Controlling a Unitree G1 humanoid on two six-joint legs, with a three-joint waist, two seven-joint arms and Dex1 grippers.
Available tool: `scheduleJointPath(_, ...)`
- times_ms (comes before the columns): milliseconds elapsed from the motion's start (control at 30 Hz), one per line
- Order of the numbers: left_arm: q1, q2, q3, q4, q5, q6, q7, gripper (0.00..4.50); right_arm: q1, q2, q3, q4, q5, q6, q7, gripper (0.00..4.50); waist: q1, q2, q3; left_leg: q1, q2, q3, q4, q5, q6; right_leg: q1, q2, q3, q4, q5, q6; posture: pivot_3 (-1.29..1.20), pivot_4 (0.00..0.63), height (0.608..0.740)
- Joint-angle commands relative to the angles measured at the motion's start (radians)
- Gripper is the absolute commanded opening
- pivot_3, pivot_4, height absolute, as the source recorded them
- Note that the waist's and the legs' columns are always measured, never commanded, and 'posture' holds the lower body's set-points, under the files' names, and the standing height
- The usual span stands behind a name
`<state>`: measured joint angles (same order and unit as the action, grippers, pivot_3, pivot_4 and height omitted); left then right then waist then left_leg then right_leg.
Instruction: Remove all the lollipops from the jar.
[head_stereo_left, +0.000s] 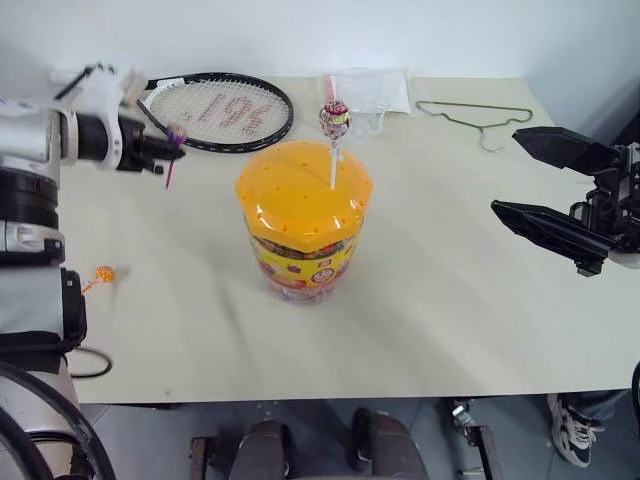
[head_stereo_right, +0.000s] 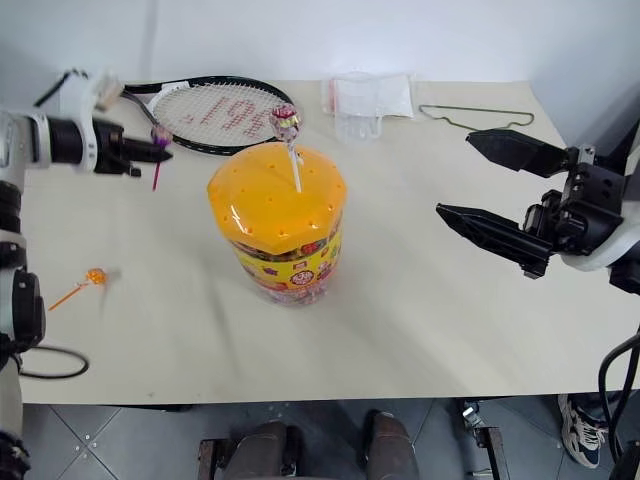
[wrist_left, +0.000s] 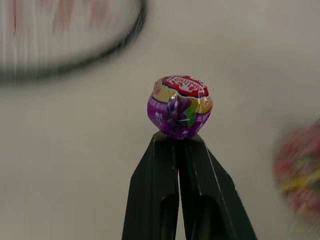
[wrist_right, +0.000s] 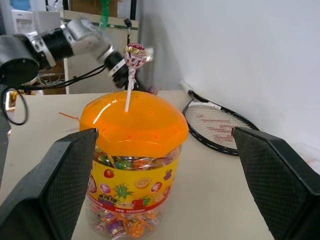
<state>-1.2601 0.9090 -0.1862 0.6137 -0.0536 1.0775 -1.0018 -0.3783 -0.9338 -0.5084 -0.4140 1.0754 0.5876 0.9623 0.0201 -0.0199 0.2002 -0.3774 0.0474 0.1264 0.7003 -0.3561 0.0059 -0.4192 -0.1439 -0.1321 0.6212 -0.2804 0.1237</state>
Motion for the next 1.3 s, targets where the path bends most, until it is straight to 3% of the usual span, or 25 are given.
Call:
scheduleJointPath(33, 0.159, 0.114, -0.045, -0.234, -0.021, 0.171, -0.037, 0.03, -0.040, -0.017, 0.010, 0.029, -0.009, -0.015, 0.031, 4.50, -0.001, 0.000, 0.000, 0.000, 0.000, 0.000, 0.000, 0.000, 0.000, 0.000, 0.000, 0.001, 0.000, 0.000, 0.000, 0.00, 0.150, 0.740)
scheduleJointPath(300, 0.411, 0.288, -0.092, -0.499, -0.115, 0.396, -0.038, 0.03, -0.061, -0.015, 0.028, 0.045, -0.024, -0.009, 0.054, 4.50, 0.004, -0.001, 0.000, 0.001, 0.001, 0.000, 0.000, 0.000, 0.000, -0.001, 0.000, 0.002, 0.001, 0.000, 0.000, 0.00, 0.150, 0.740)
scheduleJointPath(500, 0.456, 0.266, -0.060, -0.509, -0.165, 0.416, 0.015, 0.03, -0.070, -0.012, 0.035, 0.048, -0.033, -0.012, 0.056, 4.50, 0.007, -0.001, 0.000, 0.001, 0.001, 0.000, 0.000, 0.000, 0.000, -0.001, 0.000, 0.002, 0.002, 0.000, 0.000, 0.00, 0.150, 0.740)
scheduleJointPath(633, 0.441, 0.255, -0.028, -0.515, -0.205, 0.435, 0.038, 1.06, -0.070, -0.014, 0.032, 0.049, -0.037, -0.013, 0.059, 4.50, 0.004, -0.001, 0.000, 0.001, 0.001, 0.001, 0.000, 0.000, 0.000, -0.001, 0.000, 0.001, 0.002, 0.000, -0.001, 0.00, 0.150, 0.740)
scheduleJointPath(1000, 0.383, 0.348, -0.022, -0.588, -0.257, 0.404, 0.047, 4.39, -0.061, -0.052, 0.007, 0.053, -0.033, 0.016, 0.061, 4.50, 0.004, -0.001, 0.000, 0.001, 0.001, 0.001, 0.000, 0.000, 0.000, -0.001, 0.000, 0.002, 0.002, 0.000, -0.001, 0.00, 0.150, 0.740)
scheduleJointPath(1167, 0.321, 0.340, 0.108, -0.599, -0.307, 0.282, 0.015, 4.46, -0.075, -0.088, 0.013, 0.062, -0.024, 0.048, 0.062, 4.50, 0.006, -0.001, 0.000, 0.001, 0.001, 0.001, 0.000, 0.000, 0.000, -0.001, 0.000, 0.002, 0.002, 0.000, 0.000, 0.00, 0.150, 0.740)
scheduleJointPath(1300, 0.372, 0.275, 0.316, -0.598, -0.415, 0.082, -0.069, 4.46, -0.145, -0.075, 0.092, 0.055, -0.014, 0.087, 0.035, 4.50, 0.002, 0.000, 0.000, 0.001, 0.001, 0.002, 0.000, 0.000, 0.000, -0.002, 0.000, 0.003, 0.002, 0.000, -0.001, 0.00, 0.150, 0.740)
